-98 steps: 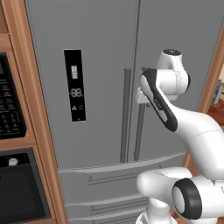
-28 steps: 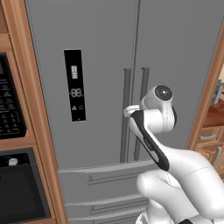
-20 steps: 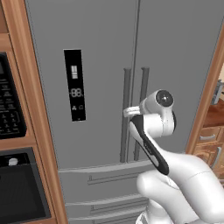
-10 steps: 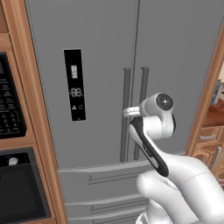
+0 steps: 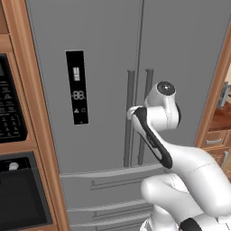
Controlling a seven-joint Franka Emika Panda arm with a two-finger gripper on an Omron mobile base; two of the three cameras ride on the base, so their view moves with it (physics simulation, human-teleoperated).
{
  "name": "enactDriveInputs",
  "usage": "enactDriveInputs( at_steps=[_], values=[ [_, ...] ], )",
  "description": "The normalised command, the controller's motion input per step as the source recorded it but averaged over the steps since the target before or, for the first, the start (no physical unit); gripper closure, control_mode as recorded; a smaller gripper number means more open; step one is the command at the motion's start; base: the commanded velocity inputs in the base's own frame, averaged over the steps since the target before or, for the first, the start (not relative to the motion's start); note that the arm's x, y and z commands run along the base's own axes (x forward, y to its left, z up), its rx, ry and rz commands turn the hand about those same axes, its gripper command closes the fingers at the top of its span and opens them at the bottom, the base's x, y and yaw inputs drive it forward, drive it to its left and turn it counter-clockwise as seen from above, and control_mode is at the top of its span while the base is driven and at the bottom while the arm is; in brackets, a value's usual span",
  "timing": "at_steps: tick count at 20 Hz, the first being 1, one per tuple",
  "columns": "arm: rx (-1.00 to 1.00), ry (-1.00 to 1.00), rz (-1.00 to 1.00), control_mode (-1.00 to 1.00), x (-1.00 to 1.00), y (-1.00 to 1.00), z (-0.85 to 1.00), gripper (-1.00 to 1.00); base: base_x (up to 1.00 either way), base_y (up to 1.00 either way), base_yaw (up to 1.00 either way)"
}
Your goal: Retrieve a lemon from the fridge and place it on the cutting board with the fish.
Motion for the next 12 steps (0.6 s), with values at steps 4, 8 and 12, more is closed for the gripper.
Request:
enactDriveInputs(
  at_steps=[4, 8, 12],
  values=[
    [0.00, -0.04, 0.00, -1.00, 0.25, 0.00, 0.00, -1.00, 0.00, 0.00, 0.00],
    [0.00, -0.13, 0.00, -1.00, 0.19, 0.00, -0.01, -1.00, 0.00, 0.00, 0.00],
    [0.00, -0.23, 0.00, -1.00, 0.01, 0.00, -0.01, -1.00, 0.00, 0.00, 0.00]
  ],
)
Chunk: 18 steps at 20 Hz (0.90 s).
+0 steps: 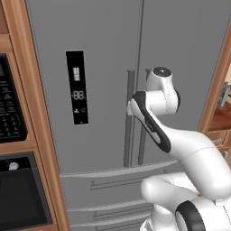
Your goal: Retrieve a lemon from the fridge and place it on the cutting board with the fish.
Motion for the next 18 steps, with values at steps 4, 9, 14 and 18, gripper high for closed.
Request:
enactDriveInputs(
  at_steps=[4, 9, 14, 18],
  values=[
    [0.00, -0.23, 0.00, -1.00, 0.03, 0.00, -0.02, -1.00, 0.00, 0.00, 0.00],
    [0.00, -0.26, 0.00, -1.00, 0.09, 0.00, 0.00, -1.00, 0.00, 0.00, 0.00],
    [0.00, -0.27, 0.00, -1.00, 0.17, 0.00, 0.00, -1.00, 0.00, 0.00, 0.00],
    [0.00, -0.21, 0.00, -1.00, 0.14, 0.00, -0.01, -1.00, 0.00, 0.00, 0.00]
  ],
)
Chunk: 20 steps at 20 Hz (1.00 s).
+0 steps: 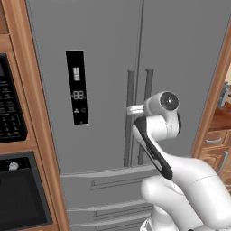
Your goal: Retrieve a lemon from the fridge and place it on the cutting board with the fish.
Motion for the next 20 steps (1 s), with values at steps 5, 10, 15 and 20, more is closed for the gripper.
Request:
enactDriveInputs(
  at_steps=[5, 10, 15, 20],
  values=[
    [0.00, -0.14, 0.00, -1.00, 0.20, 0.00, -0.06, -1.00, 0.00, 0.00, 0.00],
    [0.00, -0.08, 0.00, -1.00, 0.23, 0.00, -0.09, 1.00, 0.00, 0.00, 0.00],
    [0.00, 0.00, 0.00, -1.00, 0.03, 0.00, 0.00, 1.00, 0.00, 0.00, 0.00],
    [0.00, 0.00, 0.00, -1.00, -0.35, 0.00, 0.06, 1.00, 0.00, 0.00, 0.00]
  ],
)
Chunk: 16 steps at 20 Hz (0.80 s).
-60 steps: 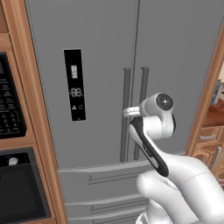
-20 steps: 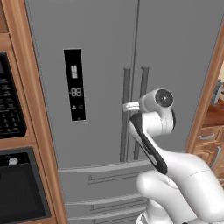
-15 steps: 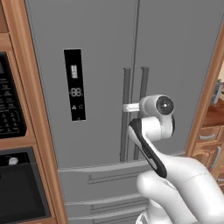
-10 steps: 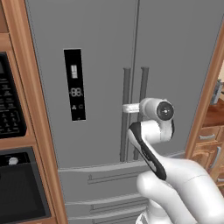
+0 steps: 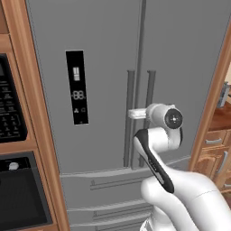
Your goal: Retrieve a lemon from the fridge and place it on the cutting board with the fish.
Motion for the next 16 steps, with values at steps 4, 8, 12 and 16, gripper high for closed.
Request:
enactDriveInputs(
  at_steps=[4, 8, 12, 16],
  values=[
    [0.00, 0.00, 0.00, -1.00, -0.74, -0.02, 0.10, 1.00, 0.00, 0.00, 0.00],
    [0.03, 0.00, 0.00, -1.00, -1.00, -0.24, 0.17, 1.00, 0.00, 0.00, 0.00],
    [0.08, 0.00, 0.03, -1.00, -0.98, -0.62, 0.12, 1.00, 0.00, 0.00, 0.00],
    [0.07, -0.05, 0.06, -1.00, -1.00, -0.74, 0.00, 1.00, 0.00, 0.00, 0.00]
  ],
)
